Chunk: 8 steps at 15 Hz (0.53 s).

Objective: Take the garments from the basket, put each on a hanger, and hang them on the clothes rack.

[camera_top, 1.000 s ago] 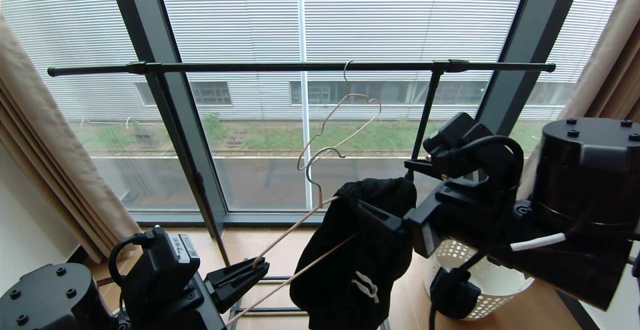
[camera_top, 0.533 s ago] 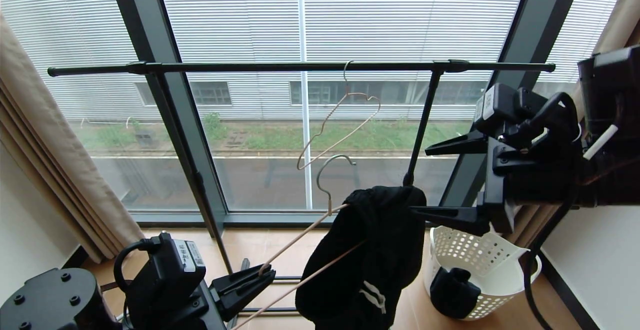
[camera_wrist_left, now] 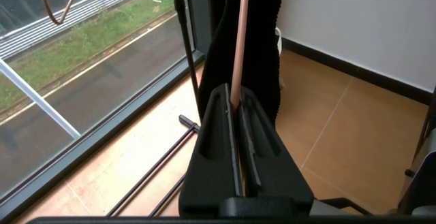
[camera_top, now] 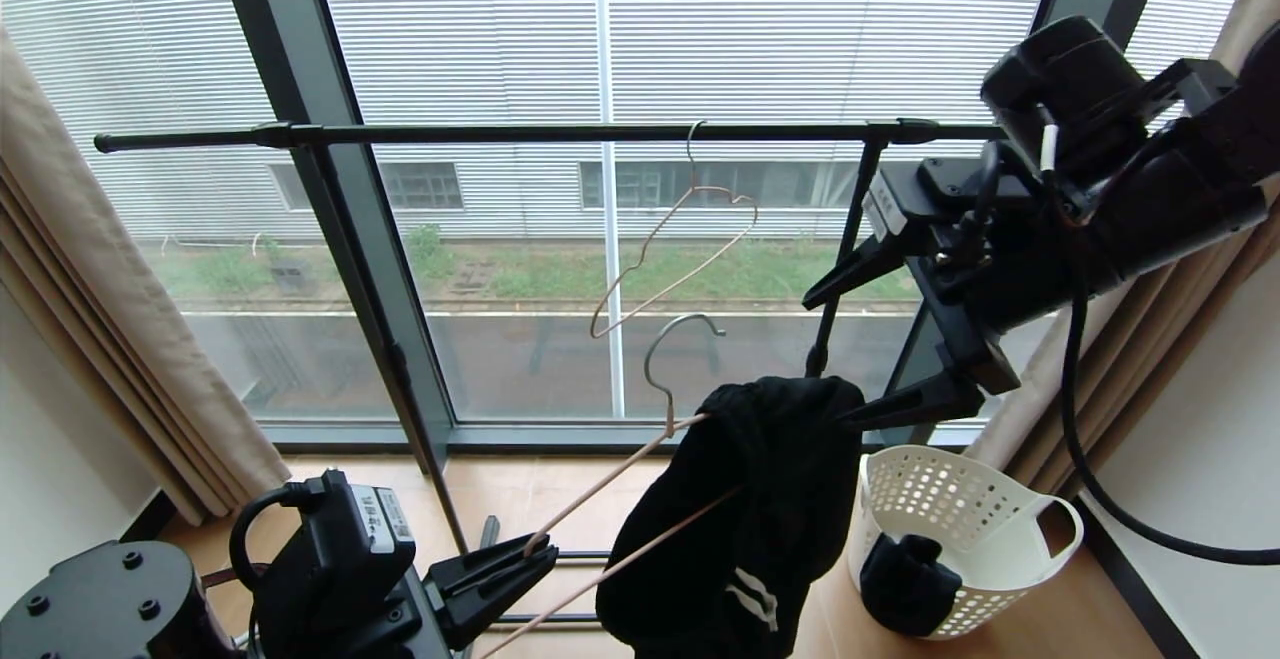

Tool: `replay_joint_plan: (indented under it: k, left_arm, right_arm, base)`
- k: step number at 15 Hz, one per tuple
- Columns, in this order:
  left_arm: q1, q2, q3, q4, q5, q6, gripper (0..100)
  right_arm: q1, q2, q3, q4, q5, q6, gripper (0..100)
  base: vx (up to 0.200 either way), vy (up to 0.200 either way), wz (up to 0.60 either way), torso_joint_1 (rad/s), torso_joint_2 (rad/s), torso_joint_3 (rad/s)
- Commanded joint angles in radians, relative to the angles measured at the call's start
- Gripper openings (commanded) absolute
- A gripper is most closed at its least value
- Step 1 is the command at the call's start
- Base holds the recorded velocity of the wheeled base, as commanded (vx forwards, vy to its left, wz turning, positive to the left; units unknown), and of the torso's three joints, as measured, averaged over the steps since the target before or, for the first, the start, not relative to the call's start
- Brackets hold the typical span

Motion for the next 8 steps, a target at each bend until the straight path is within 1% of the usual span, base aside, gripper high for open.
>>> replay_joint_plan:
  k: [1,4,8]
  left_arm:
    - [-0.002,-0.002,0.0,0.001,0.0,0.0,0]
    - [-0.002,-0.005,0.0,0.001,0.0,0.0,0]
    - [-0.002,-0.005,0.0,-0.001,0.0,0.0,0]
  right_arm:
    - [0.032,0.143,-0.119,0.057,0.007,-0.017,100]
    - [0.067,0.16,-0.117,0.058,0.004,-0.012,100]
    - [0.089,0.178,-0.116,0.055,0.001,-0.002,100]
  base:
    - [0.0,0.0,0.0,0.0,0.0,0.0]
    - [0.0,0.0,0.0,0.0,0.0,0.0]
    - [0.0,0.0,0.0,0.0,0.0,0.0]
